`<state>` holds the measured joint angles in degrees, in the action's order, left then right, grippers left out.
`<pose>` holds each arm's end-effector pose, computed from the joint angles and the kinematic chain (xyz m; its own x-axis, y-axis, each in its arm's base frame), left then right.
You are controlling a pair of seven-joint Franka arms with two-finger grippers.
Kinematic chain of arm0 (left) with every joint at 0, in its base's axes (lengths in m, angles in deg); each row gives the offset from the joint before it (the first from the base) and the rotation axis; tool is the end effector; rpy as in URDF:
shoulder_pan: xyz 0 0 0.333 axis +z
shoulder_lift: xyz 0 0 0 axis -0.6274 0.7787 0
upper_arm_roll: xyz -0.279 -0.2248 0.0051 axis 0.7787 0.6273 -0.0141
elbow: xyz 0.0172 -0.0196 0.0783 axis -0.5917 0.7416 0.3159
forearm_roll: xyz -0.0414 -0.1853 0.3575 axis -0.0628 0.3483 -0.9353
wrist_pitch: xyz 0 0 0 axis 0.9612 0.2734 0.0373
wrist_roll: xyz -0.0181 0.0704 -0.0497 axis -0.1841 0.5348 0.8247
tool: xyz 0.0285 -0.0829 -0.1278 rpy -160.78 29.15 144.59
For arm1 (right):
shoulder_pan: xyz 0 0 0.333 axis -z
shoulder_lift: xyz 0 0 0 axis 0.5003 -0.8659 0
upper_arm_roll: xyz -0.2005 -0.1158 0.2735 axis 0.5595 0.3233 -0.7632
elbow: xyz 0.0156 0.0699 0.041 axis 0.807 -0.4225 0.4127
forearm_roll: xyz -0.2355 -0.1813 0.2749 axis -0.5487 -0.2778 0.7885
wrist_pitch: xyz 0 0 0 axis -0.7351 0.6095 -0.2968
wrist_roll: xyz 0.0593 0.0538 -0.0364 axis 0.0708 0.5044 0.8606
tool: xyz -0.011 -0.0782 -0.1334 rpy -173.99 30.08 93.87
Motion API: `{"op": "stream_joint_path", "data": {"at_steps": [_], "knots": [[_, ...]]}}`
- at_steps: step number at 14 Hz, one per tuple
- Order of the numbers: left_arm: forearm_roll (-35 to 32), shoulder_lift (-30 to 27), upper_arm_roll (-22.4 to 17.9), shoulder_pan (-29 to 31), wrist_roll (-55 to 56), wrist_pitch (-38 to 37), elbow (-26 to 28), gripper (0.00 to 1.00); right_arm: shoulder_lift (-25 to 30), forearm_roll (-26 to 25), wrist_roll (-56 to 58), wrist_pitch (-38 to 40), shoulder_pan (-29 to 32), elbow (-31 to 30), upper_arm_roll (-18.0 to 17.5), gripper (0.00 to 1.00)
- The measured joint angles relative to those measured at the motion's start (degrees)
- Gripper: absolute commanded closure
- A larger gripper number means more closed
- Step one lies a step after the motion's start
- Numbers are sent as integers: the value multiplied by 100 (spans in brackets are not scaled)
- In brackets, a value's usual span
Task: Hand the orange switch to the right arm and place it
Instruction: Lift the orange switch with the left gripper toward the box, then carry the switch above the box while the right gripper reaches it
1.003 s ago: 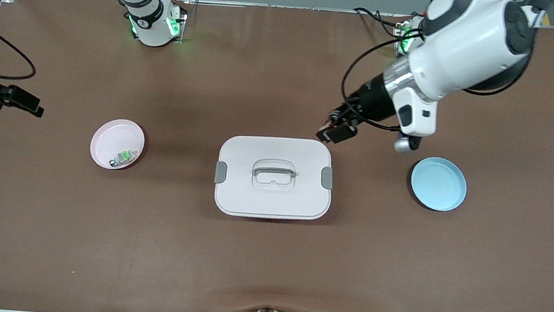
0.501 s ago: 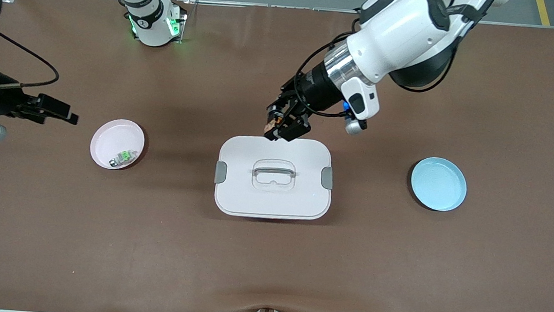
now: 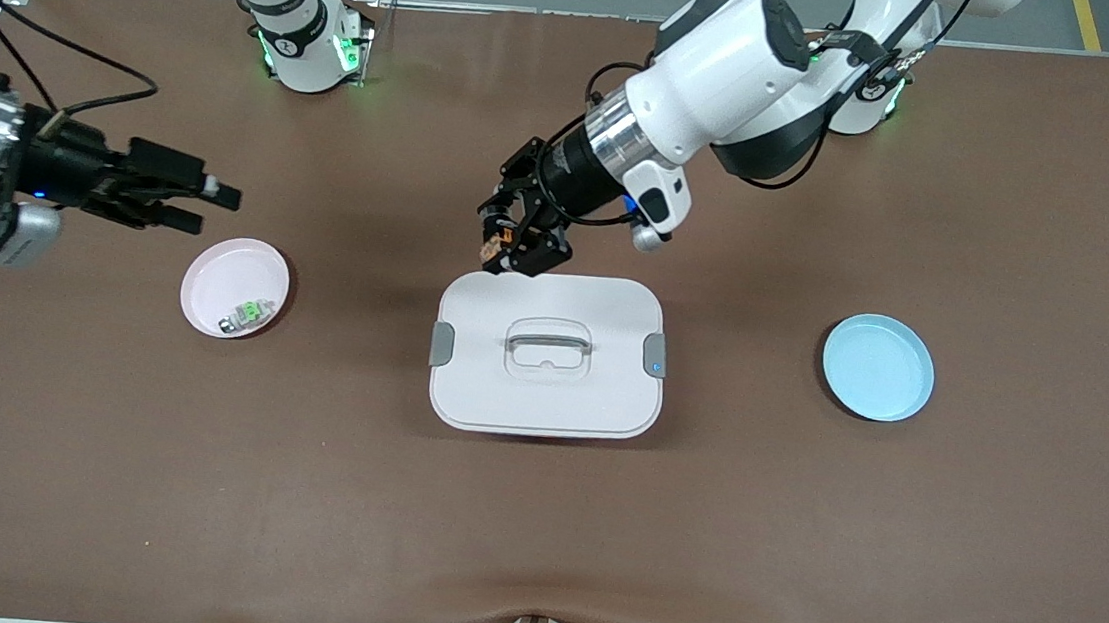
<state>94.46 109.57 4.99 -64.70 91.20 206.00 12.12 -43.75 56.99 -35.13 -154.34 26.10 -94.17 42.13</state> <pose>0.5305 -0.5471 0.5221 -0.0508 0.6888 -0.7231 0.9739 0.1946 0.1170 0.5839 0.1181 0.5692 0.9940 0.1096 -0.0031 0.0772 -0.7200 -0.6897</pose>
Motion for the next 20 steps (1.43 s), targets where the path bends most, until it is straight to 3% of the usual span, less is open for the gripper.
{"op": "stream_joint_path", "data": {"at_steps": [6, 14, 20], "knots": [[-540, 171, -5, -150, 82, 16, -5, 77, 58, 205, 274, -919, -983, -479, -32, 0], [-947, 176, 9, -262, 79, 16, -39, 77, 63, 1218, 275, -2604, -1955, -1139, -38, 0], [-947, 181, 9, -296, 79, 16, -40, 77, 64, 1274, 275, -2880, -2150, -1179, -36, 0]]}}
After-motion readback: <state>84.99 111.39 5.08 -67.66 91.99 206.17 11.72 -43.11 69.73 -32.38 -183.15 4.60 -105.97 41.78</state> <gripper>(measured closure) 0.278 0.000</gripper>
